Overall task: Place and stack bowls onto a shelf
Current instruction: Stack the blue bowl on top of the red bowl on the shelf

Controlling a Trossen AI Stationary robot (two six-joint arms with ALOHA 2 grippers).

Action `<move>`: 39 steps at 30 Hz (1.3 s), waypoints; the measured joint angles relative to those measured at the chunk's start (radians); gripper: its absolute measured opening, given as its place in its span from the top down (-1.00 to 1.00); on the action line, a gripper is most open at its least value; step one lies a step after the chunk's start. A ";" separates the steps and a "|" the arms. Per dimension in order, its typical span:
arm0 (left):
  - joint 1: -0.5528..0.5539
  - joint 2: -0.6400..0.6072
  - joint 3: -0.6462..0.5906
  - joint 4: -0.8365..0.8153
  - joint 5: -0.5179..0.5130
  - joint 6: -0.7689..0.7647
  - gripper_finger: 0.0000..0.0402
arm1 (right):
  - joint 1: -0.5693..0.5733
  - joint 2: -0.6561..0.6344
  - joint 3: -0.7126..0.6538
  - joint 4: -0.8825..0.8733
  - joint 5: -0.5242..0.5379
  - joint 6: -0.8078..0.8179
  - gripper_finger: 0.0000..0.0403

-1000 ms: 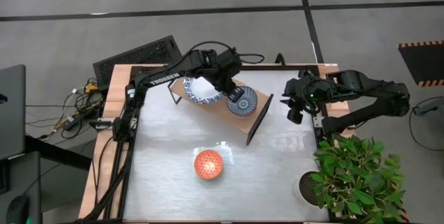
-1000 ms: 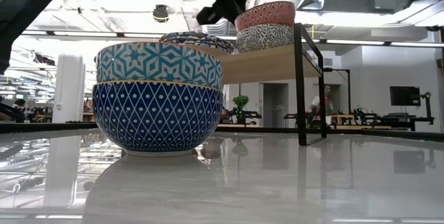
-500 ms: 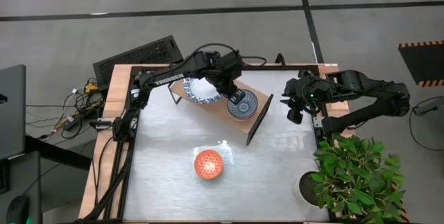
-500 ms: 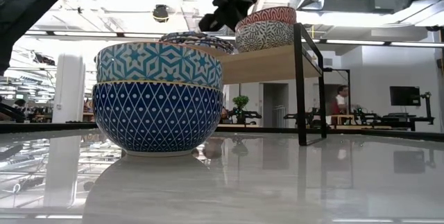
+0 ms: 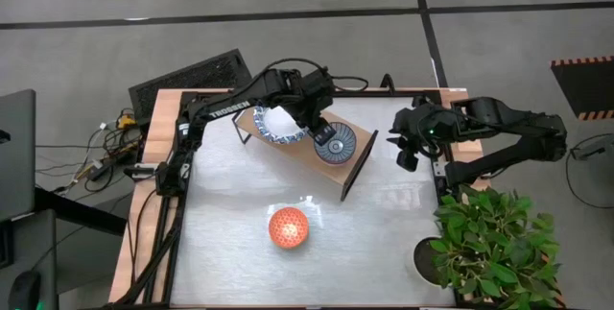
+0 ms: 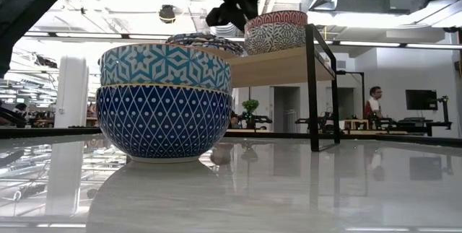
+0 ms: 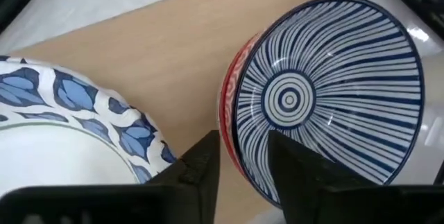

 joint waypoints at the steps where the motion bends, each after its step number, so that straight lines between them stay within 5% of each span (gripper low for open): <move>1: 0.000 0.000 0.000 -0.003 0.000 0.005 0.44 | 0.000 0.000 0.000 0.007 0.000 -0.001 0.35; 11: 0.017 -0.065 -0.001 -0.014 0.056 -0.034 0.32 | -0.012 0.073 -0.011 0.339 -0.067 -0.181 0.35; 19: 0.001 -0.168 -0.001 -0.010 0.053 -0.076 0.33 | -0.101 0.145 -0.174 0.512 -0.156 -0.242 0.35; 39: -0.035 -0.258 -0.001 0.045 -0.070 -0.084 0.33 | -0.229 -0.008 -0.424 0.789 -0.236 -0.262 0.35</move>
